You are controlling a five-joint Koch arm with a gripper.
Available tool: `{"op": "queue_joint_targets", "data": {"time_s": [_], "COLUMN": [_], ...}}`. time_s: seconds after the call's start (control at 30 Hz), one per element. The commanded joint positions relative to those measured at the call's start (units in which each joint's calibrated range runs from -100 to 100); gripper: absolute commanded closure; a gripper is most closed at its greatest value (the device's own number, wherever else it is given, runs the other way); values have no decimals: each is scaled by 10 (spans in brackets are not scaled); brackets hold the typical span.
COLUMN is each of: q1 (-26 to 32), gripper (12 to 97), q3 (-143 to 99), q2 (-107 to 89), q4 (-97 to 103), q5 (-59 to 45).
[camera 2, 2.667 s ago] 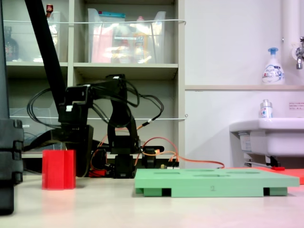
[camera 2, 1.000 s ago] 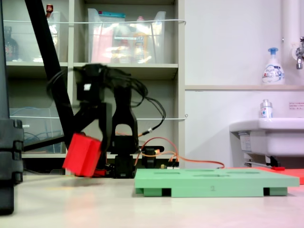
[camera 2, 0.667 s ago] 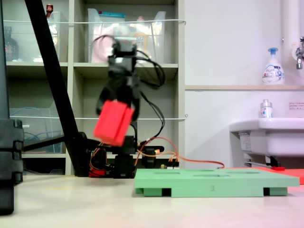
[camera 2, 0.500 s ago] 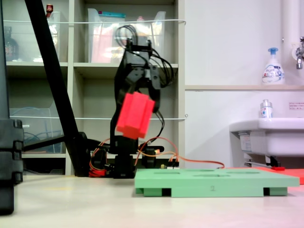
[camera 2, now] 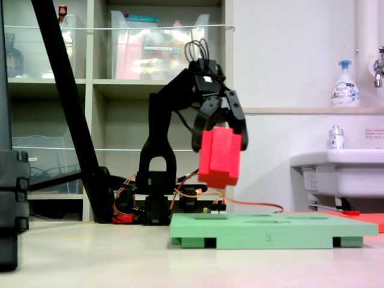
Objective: Put the cross columnar block into the corresponding hole
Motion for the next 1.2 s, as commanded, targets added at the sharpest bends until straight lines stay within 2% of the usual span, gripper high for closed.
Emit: {"op": "queue_joint_targets", "data": {"time_s": [0.0, 0.3, 1.17], "q1": [3, 12, 33], "gripper": [660, 660, 648], "q3": [79, 183, 249], "q2": [43, 217, 328], "q4": [70, 87, 139], "q5": [14, 32, 41]}}
